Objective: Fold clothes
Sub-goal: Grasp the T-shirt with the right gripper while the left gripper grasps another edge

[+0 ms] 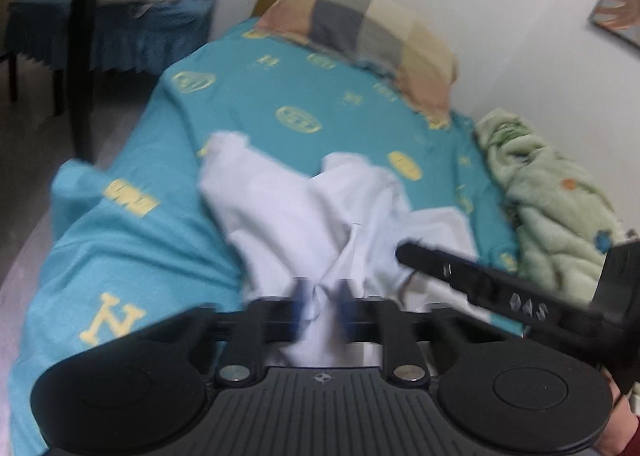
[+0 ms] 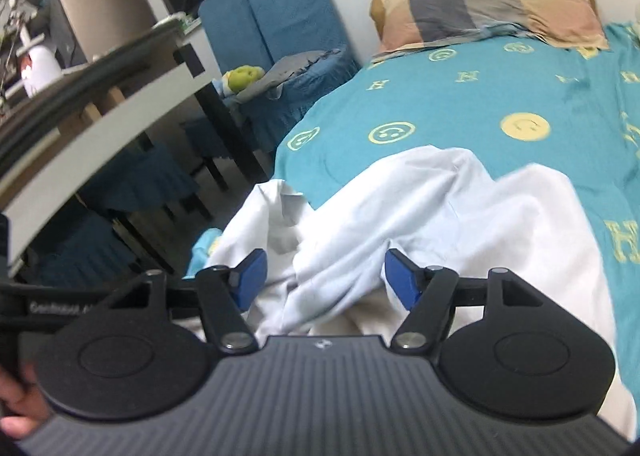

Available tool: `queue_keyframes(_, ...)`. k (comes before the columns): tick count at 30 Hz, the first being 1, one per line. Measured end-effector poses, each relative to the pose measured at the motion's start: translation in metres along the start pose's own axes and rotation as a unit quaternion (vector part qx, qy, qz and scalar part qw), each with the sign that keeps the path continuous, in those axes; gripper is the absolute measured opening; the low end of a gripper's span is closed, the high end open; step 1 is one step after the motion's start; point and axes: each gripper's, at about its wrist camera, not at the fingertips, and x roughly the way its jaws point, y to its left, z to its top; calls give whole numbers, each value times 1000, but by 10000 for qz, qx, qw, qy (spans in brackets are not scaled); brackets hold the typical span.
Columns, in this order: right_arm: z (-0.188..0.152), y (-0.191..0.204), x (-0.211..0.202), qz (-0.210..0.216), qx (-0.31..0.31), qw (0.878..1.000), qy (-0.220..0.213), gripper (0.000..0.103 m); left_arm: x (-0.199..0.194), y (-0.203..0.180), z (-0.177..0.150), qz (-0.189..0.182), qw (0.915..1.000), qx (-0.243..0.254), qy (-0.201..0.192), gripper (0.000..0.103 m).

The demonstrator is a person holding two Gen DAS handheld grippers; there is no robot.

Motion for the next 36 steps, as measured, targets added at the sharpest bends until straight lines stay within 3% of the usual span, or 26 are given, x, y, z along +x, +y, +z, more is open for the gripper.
queue_keyframes(4, -7, 13, 14, 72, -462, 9989, 25, 68, -20, 38, 6, 538, 9937, -911, -365, 4)
queue_keyframes(8, -10, 20, 28, -130, -1099, 9937, 168, 66, -45, 73, 8, 1239, 9744, -1675, -841, 2)
queue_keyframes(11, -13, 13, 37, -458, -1052, 9926, 396, 31, -48, 86, 7, 1587, 9642, -1942, -862, 2)
queue_keyframes(12, -12, 9, 37, -566, -961, 9929, 419, 11, -47, 87, 7, 1653, 9625, -1988, -821, 2)
queue_keyframes(13, -8, 4, 32, -653, -856, 9936, 336, 9, -46, 90, 7, 1681, 9615, -2031, -777, 2)
queue_keyframes(16, 4, -11, 14, -913, -536, 9944, 62, 8, -48, 89, 8, 1603, 9635, -2010, -746, 2)
queue_keyframes(20, 37, -37, -38, -1355, -45, 9871, -856, 8, -55, 83, 9, 1584, 9660, -1858, -844, 3)
queue_keyframes(25, 55, -104, -99, -2485, 808, 9510, -1653, 8, -57, 84, 7, 1499, 9666, -1884, -880, 3)
queue_keyframes(29, 34, -167, -113, -3199, 1749, 9210, -1374, 9, -63, 76, 8, 1450, 9689, -1719, -1031, 3)
queue_keyframes(31, 24, -182, -116, -3347, 2211, 9075, -1248, 10, -70, 68, 9, 1440, 9706, -1532, -1168, 6)
queue_keyframes(33, 19, -180, -117, -3292, 2299, 9064, -1312, 12, -77, 56, 11, 1416, 9727, -1227, -1370, 21)
queue_keyframes(35, 23, -168, -118, -3321, 2047, 9091, -1462, 13, -80, 42, 14, 1455, 9735, -891, -1525, 31)
queue_keyframes(36, 25, -162, -119, -3345, 1907, 9096, -1560, 19, -80, 36, 17, 1450, 9741, -752, -1566, 34)
